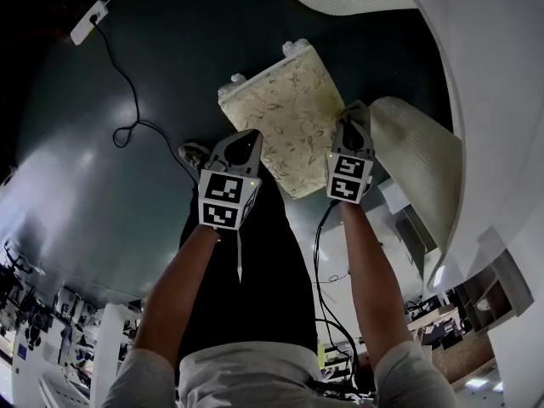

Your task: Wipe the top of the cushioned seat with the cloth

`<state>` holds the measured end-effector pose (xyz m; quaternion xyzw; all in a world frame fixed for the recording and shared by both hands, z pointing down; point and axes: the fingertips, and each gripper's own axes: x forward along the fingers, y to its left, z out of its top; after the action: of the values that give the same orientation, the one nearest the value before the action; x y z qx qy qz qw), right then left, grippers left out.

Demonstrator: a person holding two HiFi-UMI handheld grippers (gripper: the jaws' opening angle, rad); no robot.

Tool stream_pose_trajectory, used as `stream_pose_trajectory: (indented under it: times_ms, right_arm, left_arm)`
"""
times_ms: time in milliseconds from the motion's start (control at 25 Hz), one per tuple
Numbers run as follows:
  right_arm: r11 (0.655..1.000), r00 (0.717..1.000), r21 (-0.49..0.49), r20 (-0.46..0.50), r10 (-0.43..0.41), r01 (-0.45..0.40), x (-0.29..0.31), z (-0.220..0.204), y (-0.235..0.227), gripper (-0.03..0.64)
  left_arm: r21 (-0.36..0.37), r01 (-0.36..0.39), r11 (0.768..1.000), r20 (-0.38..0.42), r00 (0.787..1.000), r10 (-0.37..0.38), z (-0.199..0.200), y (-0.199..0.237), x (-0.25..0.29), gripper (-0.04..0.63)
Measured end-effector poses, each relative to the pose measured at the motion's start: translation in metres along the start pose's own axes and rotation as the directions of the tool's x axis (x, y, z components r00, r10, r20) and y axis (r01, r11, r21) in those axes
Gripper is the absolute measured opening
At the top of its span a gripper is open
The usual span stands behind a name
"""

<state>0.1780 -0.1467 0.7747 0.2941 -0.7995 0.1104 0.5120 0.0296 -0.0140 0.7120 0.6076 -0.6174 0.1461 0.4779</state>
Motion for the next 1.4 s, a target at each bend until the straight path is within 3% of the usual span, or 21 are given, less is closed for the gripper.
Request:
stream_pose_trajectory:
  times_ms: [480, 880, 1400]
  right_arm:
    - [1.0, 0.999, -0.017, 0.032, -0.013, 0.013, -0.008, -0.002, 0.049, 0.014]
    - [0.995, 0.998, -0.081, 0.026, 0.057, -0.054, -0.019, -0.005, 0.108, 0.014]
    - [0.98, 0.99, -0.14, -0.013, 0.14, -0.14, -0.034, -0.012, 0.183, 0.014]
  left_arm:
    - [-0.008, -0.013, 1.0, 0.021, 1.0, 0.013, -0.03, 0.031, -0.034, 0.014]
    - [-0.033, -0.016, 0.999, 0.032, 0.999, 0.017, -0.058, 0.048, -0.056, 0.014]
    - [-0.055, -0.033, 0.998, 0.059, 0.998, 0.036, -0.062, 0.081, -0.082, 0.014]
